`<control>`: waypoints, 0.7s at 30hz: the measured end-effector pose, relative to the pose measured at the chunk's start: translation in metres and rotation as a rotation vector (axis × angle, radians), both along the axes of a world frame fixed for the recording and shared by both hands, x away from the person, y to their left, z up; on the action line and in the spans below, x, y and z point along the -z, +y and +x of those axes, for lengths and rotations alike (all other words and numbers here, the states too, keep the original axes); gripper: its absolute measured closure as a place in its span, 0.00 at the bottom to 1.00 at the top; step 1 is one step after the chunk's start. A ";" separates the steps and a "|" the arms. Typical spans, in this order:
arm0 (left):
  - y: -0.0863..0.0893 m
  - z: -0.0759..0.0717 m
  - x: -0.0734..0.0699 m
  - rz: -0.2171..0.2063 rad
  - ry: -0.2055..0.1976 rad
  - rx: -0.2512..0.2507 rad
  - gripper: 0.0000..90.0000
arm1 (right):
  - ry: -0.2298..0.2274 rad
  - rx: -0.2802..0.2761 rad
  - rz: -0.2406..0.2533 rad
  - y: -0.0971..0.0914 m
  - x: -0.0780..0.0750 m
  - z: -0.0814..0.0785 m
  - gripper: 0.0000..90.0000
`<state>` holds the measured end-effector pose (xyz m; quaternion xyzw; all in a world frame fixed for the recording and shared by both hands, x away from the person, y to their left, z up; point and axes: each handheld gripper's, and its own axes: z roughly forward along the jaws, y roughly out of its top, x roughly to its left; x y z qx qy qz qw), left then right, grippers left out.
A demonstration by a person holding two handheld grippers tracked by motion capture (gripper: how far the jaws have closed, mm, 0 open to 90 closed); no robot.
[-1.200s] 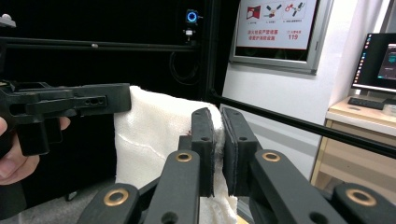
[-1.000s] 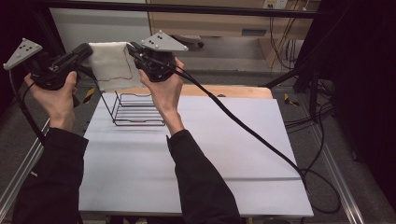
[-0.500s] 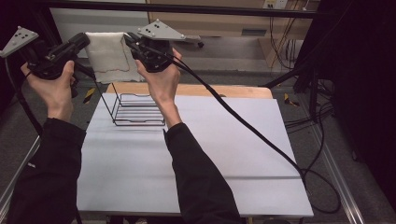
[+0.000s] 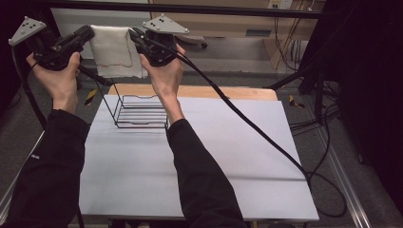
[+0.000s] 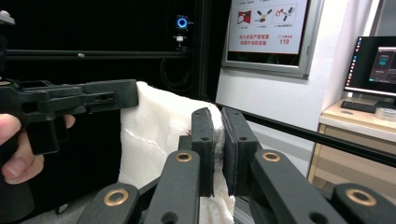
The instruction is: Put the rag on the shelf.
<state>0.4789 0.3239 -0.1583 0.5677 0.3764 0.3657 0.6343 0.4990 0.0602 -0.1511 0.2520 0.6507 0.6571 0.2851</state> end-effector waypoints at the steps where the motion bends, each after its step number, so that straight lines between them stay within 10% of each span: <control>1: 0.000 0.001 0.000 -0.001 -0.002 0.000 0.94 | -0.001 0.001 0.000 0.000 0.000 0.001 0.94; 21: 0.007 0.027 0.007 -0.016 0.008 -0.014 0.94 | 0.008 0.019 -0.031 0.011 -0.001 0.023 0.94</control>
